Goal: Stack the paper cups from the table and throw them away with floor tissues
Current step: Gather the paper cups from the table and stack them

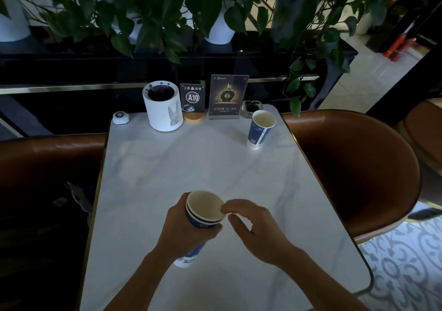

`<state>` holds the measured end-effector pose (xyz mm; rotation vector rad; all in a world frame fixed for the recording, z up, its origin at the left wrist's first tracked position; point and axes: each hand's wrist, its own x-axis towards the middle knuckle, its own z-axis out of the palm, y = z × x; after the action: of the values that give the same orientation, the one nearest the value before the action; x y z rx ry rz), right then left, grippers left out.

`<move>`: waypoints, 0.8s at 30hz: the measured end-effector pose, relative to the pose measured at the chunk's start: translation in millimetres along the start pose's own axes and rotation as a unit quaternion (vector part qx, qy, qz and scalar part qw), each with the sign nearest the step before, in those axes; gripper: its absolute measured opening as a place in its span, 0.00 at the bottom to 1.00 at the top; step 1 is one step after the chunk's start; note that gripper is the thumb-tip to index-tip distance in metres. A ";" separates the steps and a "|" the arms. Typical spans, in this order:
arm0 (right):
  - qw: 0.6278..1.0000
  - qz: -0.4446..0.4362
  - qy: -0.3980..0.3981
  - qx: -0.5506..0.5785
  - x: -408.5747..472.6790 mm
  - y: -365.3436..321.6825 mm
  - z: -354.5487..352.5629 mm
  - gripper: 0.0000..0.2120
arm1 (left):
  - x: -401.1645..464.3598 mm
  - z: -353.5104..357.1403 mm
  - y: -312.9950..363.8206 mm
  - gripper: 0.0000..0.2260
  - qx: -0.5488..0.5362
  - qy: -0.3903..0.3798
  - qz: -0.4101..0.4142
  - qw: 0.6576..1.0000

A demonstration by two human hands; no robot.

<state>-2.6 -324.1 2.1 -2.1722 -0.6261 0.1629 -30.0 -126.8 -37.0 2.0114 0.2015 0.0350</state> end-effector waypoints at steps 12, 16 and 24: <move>0.988 0.084 0.087 -0.093 98.6 84.2 -49.6 0.08 | 30.0 5.4 -14.8 0.31 -0.016 0.029 -0.063 0.997; 0.978 0.107 0.098 -0.147 144.0 113.0 -68.6 0.10 | 34.2 4.1 -15.9 0.31 -0.025 0.047 -0.082 0.995; 0.952 0.108 0.042 -0.285 216.3 143.3 -87.9 0.20 | 31.5 0.3 -22.3 0.31 -0.032 0.078 -0.111 0.990</move>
<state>267.7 -353.9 -31.0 -2.7902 -0.4143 -0.0006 -1.8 -112.7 -59.2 1.9122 0.5173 0.0579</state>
